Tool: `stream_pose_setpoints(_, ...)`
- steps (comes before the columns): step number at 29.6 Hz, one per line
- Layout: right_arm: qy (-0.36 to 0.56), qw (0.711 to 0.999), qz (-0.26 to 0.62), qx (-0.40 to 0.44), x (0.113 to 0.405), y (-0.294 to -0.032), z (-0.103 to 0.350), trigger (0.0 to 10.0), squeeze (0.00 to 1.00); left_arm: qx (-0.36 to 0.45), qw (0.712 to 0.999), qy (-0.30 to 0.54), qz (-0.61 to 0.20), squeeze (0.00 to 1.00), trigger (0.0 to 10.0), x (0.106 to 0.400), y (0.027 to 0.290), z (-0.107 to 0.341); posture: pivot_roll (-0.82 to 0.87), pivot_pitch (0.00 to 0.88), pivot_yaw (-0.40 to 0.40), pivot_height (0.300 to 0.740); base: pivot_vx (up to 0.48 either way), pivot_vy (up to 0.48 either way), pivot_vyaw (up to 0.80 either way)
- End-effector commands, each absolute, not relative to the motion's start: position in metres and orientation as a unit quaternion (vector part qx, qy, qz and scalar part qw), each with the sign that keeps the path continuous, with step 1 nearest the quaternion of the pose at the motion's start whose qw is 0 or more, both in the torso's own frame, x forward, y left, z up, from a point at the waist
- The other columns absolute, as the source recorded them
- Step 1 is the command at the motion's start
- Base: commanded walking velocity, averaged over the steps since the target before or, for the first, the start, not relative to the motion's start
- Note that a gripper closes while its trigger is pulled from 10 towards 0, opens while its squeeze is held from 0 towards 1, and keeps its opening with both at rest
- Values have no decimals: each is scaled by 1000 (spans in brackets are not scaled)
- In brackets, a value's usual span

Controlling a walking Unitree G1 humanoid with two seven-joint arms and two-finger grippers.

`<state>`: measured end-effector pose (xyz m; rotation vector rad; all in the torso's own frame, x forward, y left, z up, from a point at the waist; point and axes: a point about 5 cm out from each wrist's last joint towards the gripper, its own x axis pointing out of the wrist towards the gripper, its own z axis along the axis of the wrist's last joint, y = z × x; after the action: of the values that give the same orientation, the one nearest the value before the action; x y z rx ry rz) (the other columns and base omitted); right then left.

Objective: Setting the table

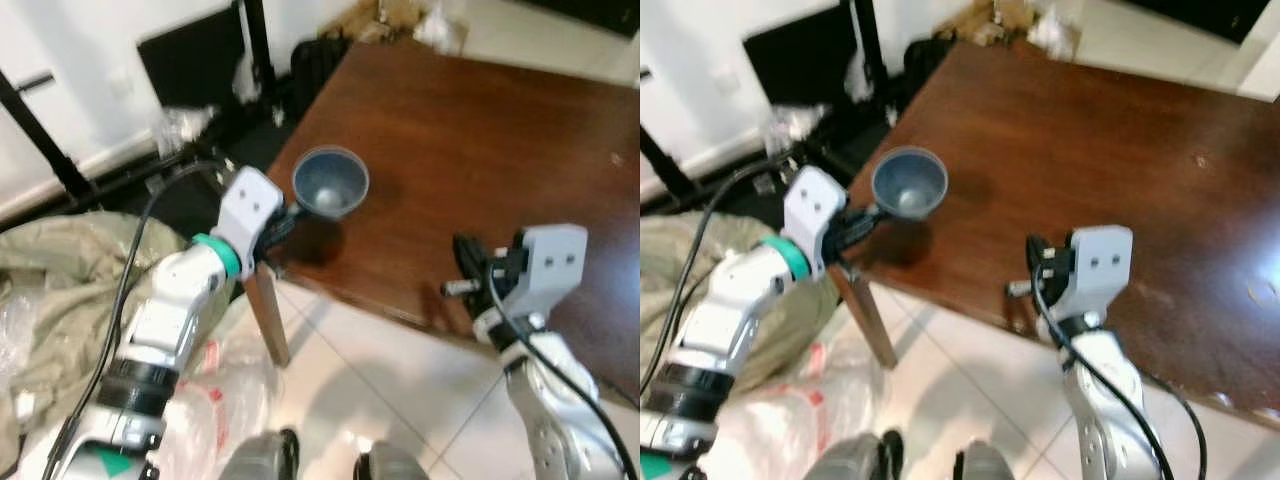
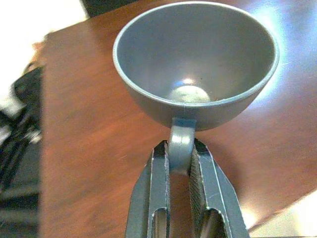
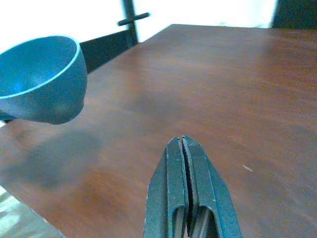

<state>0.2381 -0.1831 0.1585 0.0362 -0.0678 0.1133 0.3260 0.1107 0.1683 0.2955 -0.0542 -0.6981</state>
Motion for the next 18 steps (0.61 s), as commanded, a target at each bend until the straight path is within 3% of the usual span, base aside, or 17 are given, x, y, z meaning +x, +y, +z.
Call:
stream_pose_setpoints(1,-28,998,59,21,237,-181,156,10000,0,145,930,-20,-336,0,10000,325,116,166,-64,17,85,740,-259,0,0)
stream_pose_setpoints(13,-28,998,58,24,238,-181,155,10000,0,145,931,-18,-335,0,10000,325,116,165,-65,12,85,740,0,0,0)
stream_pose_setpoints(18,-23,998,54,29,239,-183,155,10000,0,142,931,-17,-335,0,10000,326,115,164,-66,8,85,740,0,0,-800)
